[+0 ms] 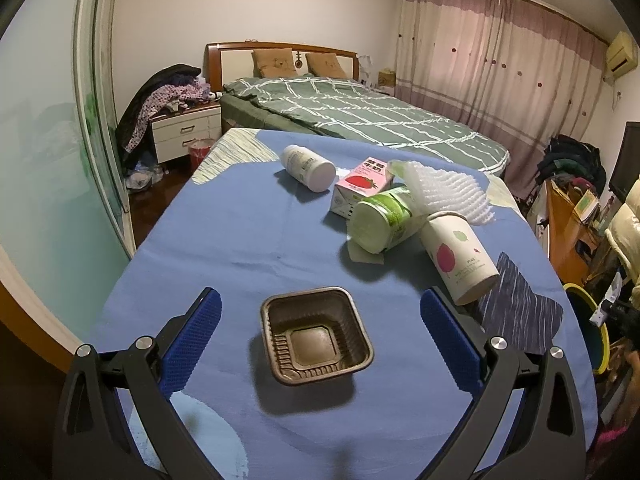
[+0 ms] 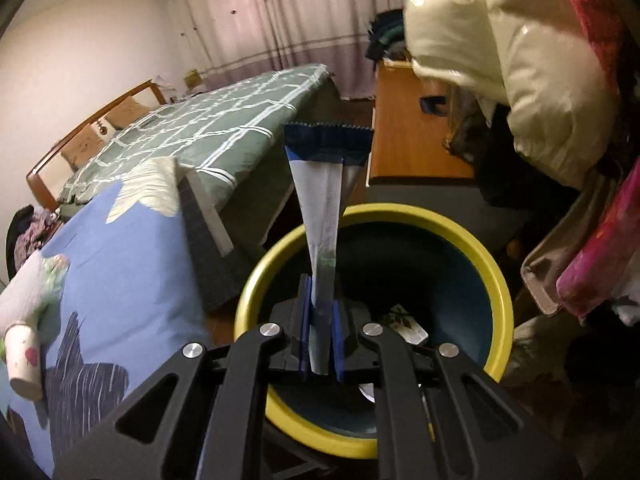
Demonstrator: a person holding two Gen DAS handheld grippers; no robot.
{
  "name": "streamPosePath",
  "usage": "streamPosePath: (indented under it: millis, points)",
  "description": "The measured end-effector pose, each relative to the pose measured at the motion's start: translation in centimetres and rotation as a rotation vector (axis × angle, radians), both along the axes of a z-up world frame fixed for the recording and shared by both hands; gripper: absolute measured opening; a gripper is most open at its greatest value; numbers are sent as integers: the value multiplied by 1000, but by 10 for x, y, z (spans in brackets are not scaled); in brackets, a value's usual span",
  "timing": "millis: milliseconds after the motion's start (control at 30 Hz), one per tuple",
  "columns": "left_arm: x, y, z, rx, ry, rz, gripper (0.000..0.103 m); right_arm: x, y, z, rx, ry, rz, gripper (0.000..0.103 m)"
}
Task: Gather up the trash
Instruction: 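Carry the wrapper with the right gripper into the bin and release, then grasp the brown plastic tray by its rim with the left gripper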
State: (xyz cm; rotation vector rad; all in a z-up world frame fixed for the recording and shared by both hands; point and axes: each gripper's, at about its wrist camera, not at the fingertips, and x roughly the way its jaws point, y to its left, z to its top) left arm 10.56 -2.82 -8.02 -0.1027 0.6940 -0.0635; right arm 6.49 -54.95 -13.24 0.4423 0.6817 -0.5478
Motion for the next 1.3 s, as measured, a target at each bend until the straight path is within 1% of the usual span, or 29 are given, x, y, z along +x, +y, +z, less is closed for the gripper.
streamPosePath:
  millis: [67,100,133,233,300,500,633,833,1200,1233,1300]
  points:
    - [2,-3,-2,4,7,-1,98,0,-5,-3,-3,5,-26,14]
    - [3,-5,-3,4,11,-2,98,-1,-6,-4,-5,7,-34,21]
    - [3,-5,-3,5,15,-3,98,-2,-10,-5,-4,8,-40,31]
    - [5,-6,-6,5,29,-3,98,-3,-11,-6,-19,4,-54,42]
    - [6,-6,-9,3,38,-1,98,-4,-10,-4,-18,-1,-57,46]
    - [10,-7,-20,-7,74,16,98,-4,-4,0,-13,-19,-37,49]
    - [14,-9,-29,-6,101,28,98,0,1,0,-16,-16,-13,49]
    - [24,-5,-41,-13,140,60,98,0,2,2,-9,-27,-9,49]
    - [43,-5,-57,-8,202,60,98,2,4,4,-9,-27,6,50]
    - [45,-4,-59,-16,207,60,97,2,4,4,-8,-28,7,50]
    - [48,-1,-61,-23,213,60,91,2,4,4,-8,-26,7,50]
